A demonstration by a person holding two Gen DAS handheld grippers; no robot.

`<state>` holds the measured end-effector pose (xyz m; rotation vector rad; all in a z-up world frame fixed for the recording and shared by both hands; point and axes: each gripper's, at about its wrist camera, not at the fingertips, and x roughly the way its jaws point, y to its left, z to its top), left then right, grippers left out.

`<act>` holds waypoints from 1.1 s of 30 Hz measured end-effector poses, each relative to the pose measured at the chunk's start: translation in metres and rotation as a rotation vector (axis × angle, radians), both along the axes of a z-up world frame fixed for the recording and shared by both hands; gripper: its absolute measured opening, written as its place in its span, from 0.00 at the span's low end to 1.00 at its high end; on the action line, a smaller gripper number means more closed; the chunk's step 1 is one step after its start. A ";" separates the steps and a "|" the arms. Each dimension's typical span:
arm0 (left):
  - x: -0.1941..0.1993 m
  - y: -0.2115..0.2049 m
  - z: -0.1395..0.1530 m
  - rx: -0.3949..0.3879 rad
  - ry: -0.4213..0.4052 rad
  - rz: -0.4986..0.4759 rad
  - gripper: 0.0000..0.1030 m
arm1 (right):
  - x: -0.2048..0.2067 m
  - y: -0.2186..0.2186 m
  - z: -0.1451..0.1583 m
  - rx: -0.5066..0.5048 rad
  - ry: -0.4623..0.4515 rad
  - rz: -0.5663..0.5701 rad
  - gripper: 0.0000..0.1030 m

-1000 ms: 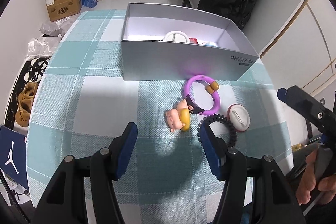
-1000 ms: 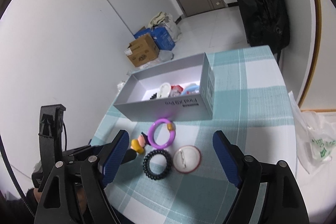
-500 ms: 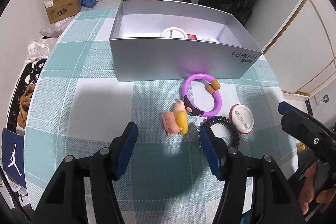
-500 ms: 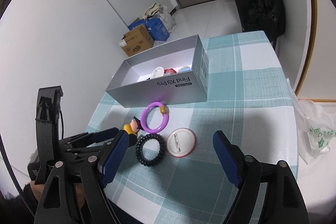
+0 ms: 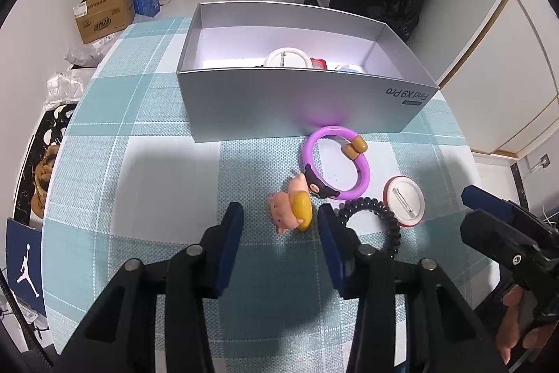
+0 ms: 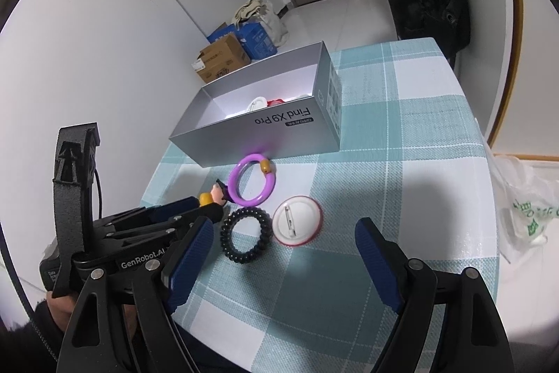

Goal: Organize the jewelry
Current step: 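Close the left tool on the yellow-pink figurine and lift it, then grasp the red-rimmed white badge with the right tool while the left holds the figurine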

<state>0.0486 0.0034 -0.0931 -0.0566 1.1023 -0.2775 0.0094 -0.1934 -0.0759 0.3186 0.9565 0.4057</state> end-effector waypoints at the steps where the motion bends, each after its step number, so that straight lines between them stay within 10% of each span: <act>1: 0.001 0.000 0.000 -0.006 0.003 -0.003 0.23 | 0.000 0.000 -0.001 -0.001 0.003 -0.002 0.81; 33: -0.013 0.019 0.037 -0.084 -0.075 -0.002 0.17 | 0.001 0.036 -0.021 -0.434 -0.030 0.083 0.78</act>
